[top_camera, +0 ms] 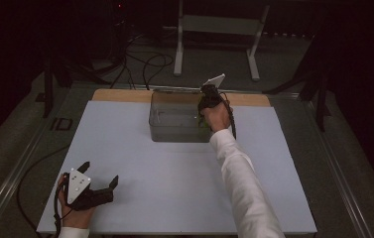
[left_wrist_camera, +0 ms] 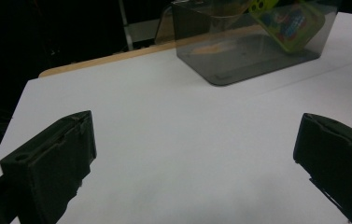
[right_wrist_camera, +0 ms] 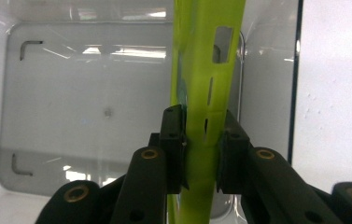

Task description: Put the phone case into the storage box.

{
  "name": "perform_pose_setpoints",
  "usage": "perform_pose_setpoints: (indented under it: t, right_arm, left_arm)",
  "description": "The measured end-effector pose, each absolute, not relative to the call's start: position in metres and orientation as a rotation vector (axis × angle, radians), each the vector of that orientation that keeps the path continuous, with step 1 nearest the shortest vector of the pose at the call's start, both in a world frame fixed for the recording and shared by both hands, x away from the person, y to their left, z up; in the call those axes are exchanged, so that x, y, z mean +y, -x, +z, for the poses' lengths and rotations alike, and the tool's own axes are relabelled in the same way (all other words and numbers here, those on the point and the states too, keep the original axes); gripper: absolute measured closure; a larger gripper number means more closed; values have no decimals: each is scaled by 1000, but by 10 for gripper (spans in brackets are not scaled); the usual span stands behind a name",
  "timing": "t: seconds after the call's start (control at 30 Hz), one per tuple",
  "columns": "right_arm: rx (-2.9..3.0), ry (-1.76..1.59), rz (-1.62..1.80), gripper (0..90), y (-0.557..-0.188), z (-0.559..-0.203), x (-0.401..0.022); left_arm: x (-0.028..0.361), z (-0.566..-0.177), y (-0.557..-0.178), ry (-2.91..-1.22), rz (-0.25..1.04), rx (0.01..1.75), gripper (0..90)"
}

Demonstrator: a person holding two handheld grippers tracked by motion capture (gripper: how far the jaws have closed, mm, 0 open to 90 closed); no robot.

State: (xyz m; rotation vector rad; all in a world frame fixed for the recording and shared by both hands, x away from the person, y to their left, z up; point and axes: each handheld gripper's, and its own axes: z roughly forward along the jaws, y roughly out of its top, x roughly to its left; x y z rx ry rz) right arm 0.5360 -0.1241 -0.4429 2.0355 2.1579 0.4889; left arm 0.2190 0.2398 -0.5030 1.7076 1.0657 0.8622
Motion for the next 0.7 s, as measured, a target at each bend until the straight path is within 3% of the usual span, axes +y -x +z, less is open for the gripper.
perform_pose_setpoints:
  t: [0.7]
  right_arm:
    - [2164, -1968, 416, 724, -538, -454, -114]
  left_arm:
    - [240, -503, -219, -1707, 860, 1066, 0]
